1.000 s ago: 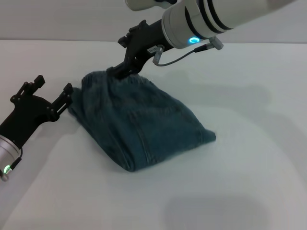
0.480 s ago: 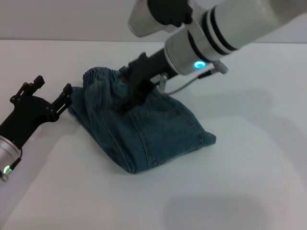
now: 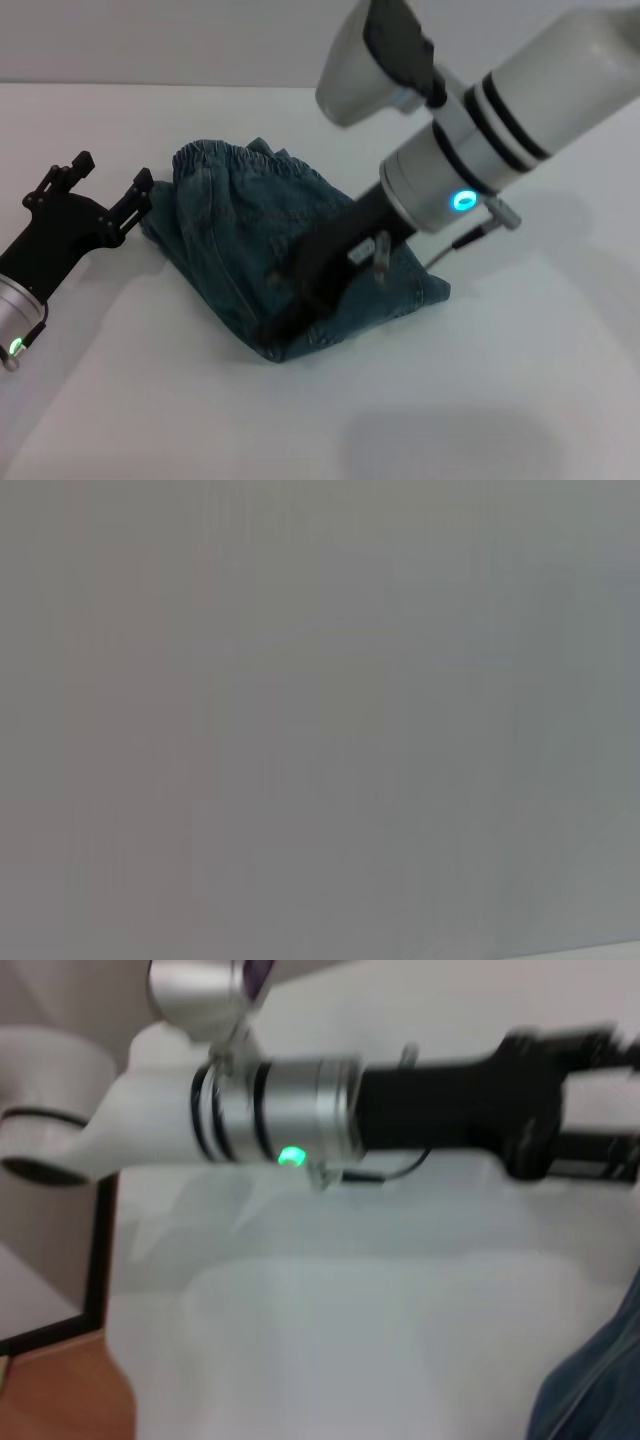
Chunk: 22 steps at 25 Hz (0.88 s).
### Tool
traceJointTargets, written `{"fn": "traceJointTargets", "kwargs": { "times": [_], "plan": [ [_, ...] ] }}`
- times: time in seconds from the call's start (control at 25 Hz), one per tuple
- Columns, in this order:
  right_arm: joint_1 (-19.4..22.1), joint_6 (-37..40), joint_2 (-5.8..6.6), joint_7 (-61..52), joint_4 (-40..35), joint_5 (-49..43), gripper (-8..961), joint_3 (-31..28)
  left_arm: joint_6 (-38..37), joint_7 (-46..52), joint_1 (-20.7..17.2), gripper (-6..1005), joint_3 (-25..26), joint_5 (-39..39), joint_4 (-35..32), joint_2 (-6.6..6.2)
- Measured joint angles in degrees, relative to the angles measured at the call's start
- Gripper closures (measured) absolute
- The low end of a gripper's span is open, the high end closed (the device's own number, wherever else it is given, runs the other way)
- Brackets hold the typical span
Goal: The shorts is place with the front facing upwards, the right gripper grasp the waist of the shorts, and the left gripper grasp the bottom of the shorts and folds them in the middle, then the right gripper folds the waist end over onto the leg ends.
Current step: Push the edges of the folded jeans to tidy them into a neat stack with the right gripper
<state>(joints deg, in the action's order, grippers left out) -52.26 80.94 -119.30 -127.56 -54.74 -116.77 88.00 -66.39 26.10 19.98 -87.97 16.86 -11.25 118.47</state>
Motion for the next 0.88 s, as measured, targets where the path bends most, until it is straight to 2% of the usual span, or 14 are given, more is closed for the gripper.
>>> {"fn": "traceJointTargets", "kwargs": {
  "times": [0.16, 0.36, 0.88],
  "plan": [
    [-0.2, -1.2, -0.12, 0.8, 4.8, 2.0, 162, 3.9, 0.0, -0.4, 0.1, 202, 0.0, 0.0, 0.0, 0.04],
    [-0.1, -2.6, -0.18, 1.8, 6.4, 4.0, 162, 6.7, 0.2, -0.4, 0.2, 202, 0.0, 0.0, 0.0, 0.15],
    [0.3, -8.8, -0.01, 2.8, 11.5, 4.0, 162, 7.8, 0.3, -0.4, -0.3, 202, -0.1, 0.0, 0.2, 0.27]
  ]
}}
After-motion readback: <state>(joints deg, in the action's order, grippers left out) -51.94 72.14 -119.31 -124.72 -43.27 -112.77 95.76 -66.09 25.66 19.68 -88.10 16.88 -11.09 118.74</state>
